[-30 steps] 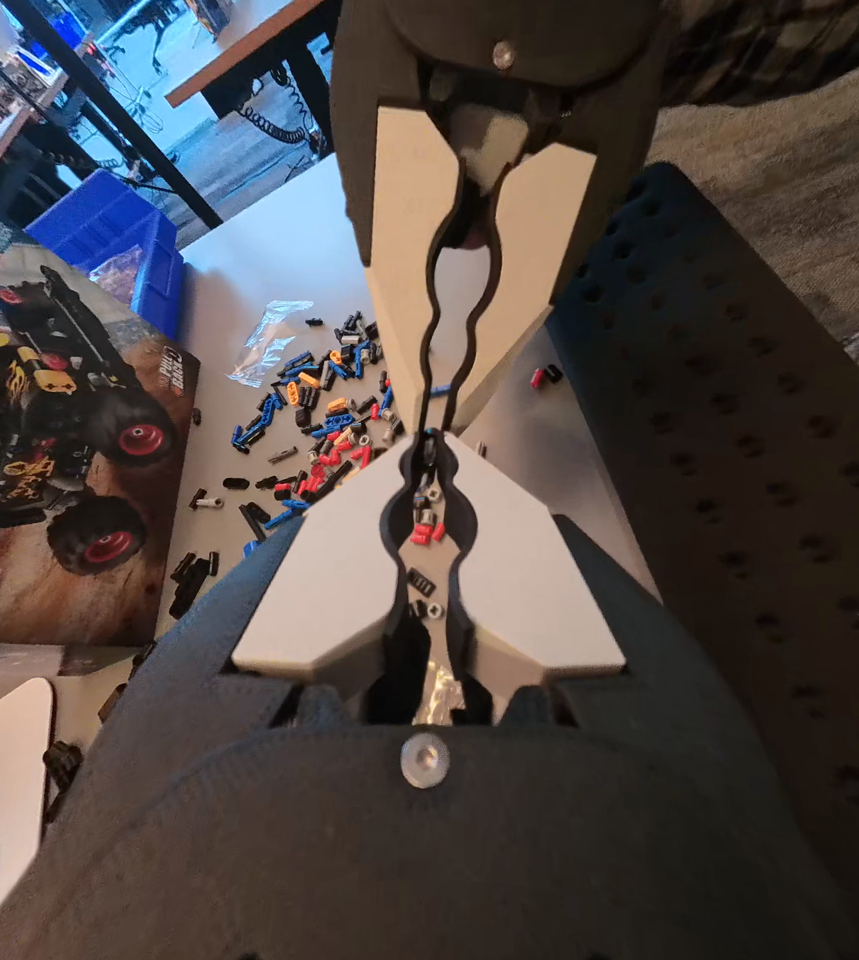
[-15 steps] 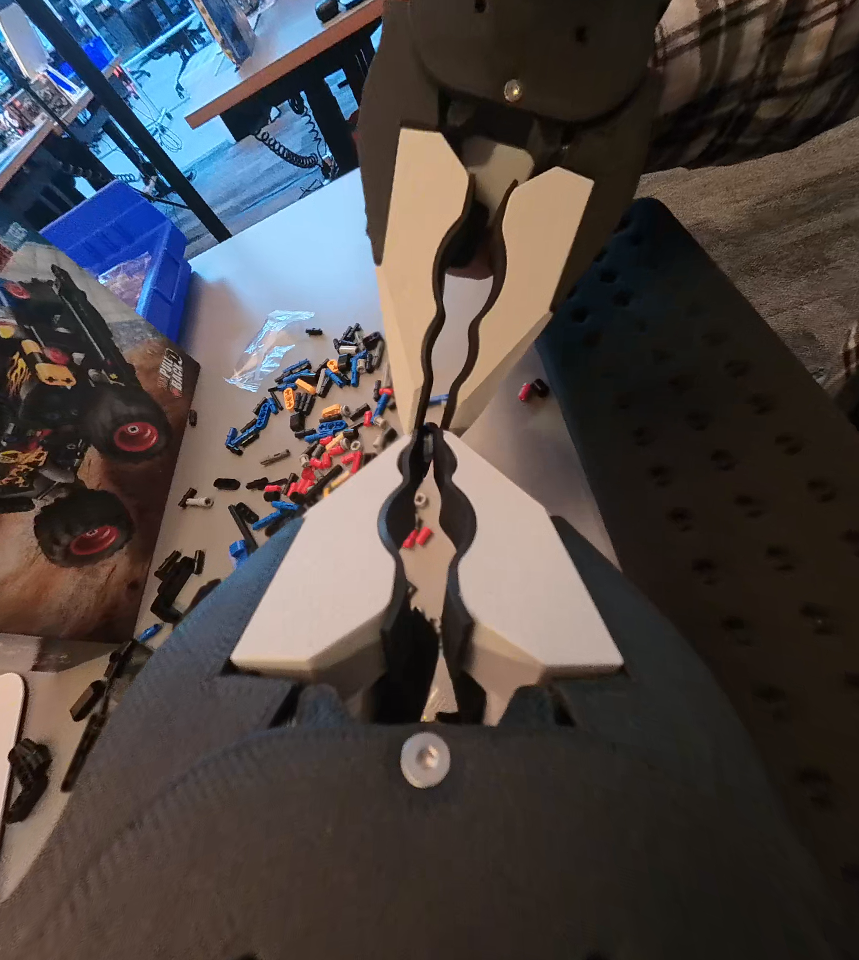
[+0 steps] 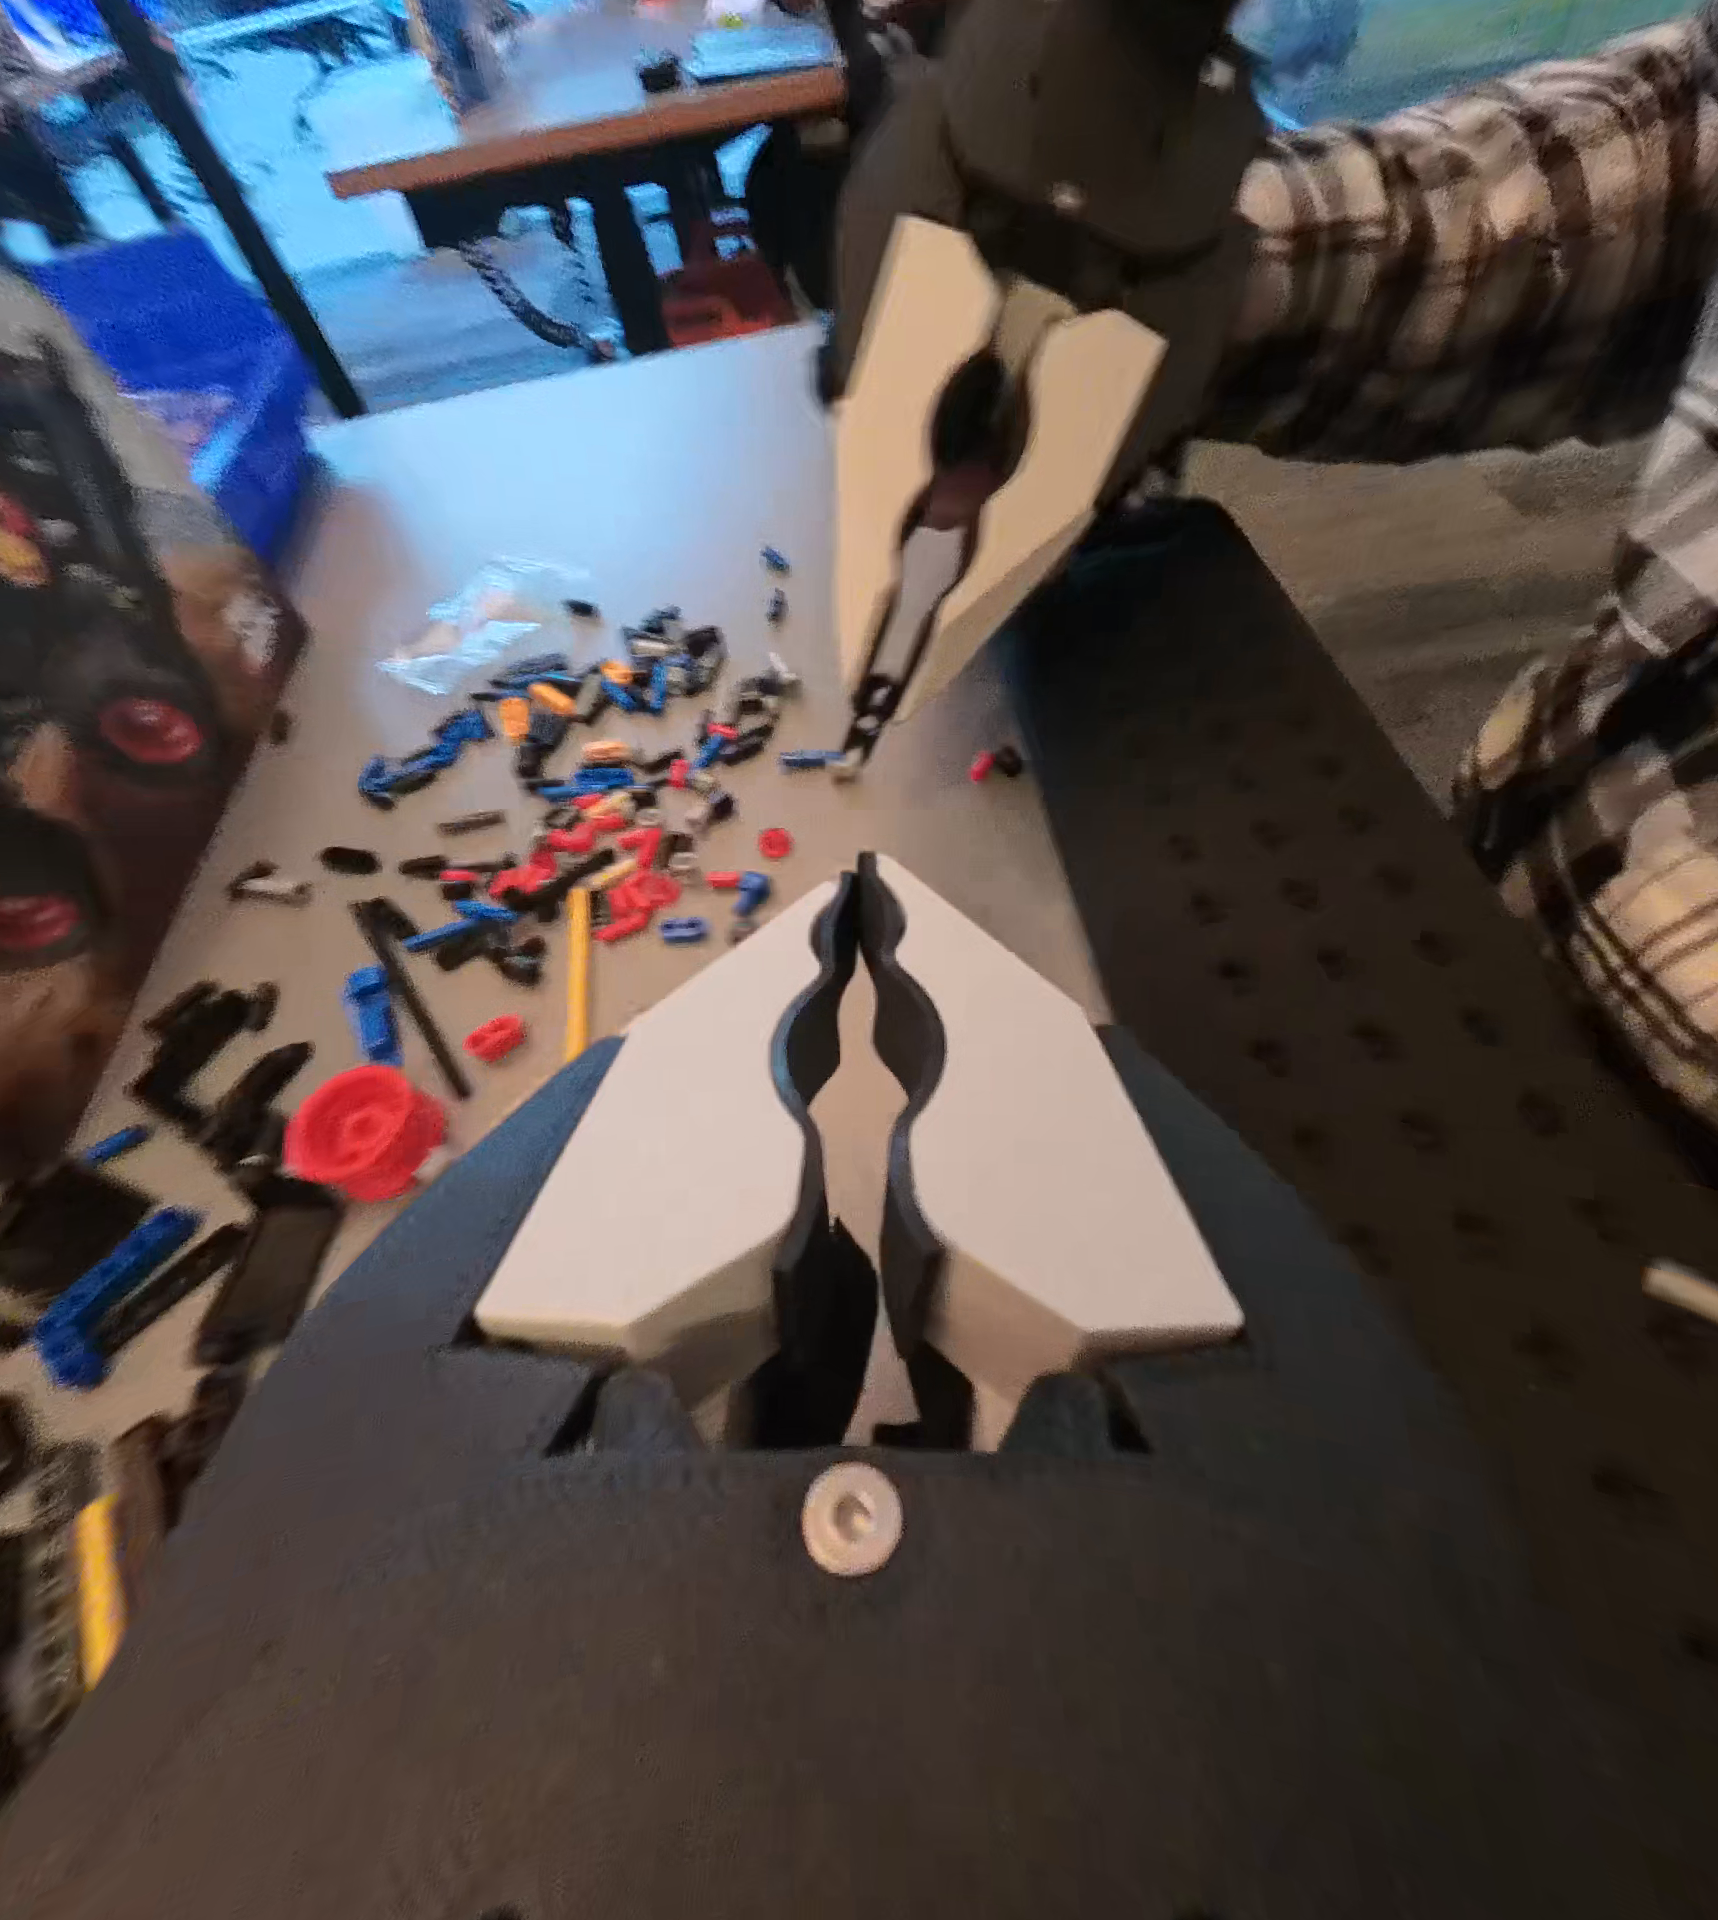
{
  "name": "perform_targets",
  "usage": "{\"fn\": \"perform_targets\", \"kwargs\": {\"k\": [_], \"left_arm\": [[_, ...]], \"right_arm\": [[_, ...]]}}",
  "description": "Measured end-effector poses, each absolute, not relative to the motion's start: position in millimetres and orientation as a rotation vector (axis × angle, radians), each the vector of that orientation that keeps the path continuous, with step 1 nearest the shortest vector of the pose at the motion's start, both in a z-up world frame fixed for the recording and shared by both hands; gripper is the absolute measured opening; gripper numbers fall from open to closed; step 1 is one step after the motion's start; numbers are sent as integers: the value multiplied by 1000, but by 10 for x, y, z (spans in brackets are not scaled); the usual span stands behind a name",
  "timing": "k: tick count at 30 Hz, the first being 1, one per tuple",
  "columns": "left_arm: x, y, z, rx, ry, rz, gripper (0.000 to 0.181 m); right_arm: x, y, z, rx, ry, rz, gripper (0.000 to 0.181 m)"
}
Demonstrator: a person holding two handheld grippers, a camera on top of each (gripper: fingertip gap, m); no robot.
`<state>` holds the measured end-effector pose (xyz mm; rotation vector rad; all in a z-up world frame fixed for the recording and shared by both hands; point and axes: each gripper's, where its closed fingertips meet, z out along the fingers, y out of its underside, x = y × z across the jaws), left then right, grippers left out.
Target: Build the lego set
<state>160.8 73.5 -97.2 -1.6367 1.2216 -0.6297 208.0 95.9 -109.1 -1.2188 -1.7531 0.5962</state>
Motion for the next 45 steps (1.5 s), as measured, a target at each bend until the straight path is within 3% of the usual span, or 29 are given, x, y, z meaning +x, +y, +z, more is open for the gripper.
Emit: {"fn": "perform_targets", "kwargs": {"k": [4, 14, 19, 21, 24, 28, 32, 40, 45], "left_arm": [[1714, 616, -1398, -1733, 1356, -566, 0], [1444, 701, -1261, -1780, 1365, -518, 0], [1237, -190, -1079, -1809, 1507, -713, 26], [1209, -516, -1170, -1837, 1572, -675, 42], [1190, -823, -1334, -1865, 1654, -555, 50], [1212, -849, -1536, -1900, 1662, -438, 42], [1266, -892, -1538, -1898, 1619, -515, 23], [1173, -304, -1431, -1950, 1354, -491, 22], [1008, 193, -1739, -2056, 1308, -315, 23]], "right_arm": [[2028, 971, -1222, -1226, -1742, 629, 7], [2044, 976, -1265, -1244, -1712, 632, 7], [2040, 944, -1290, -1227, -1744, 646, 7], [2031, 925, -1297, -1217, -1753, 655, 7], [2003, 897, -1278, -1203, -1750, 679, 7], [1972, 861, -1288, -1190, -1764, 679, 7], [1979, 854, -1270, -1189, -1755, 680, 7], [1928, 820, -1205, -1202, -1737, 740, 7], [1864, 748, -1074, -1190, -1701, 854, 7]]}}
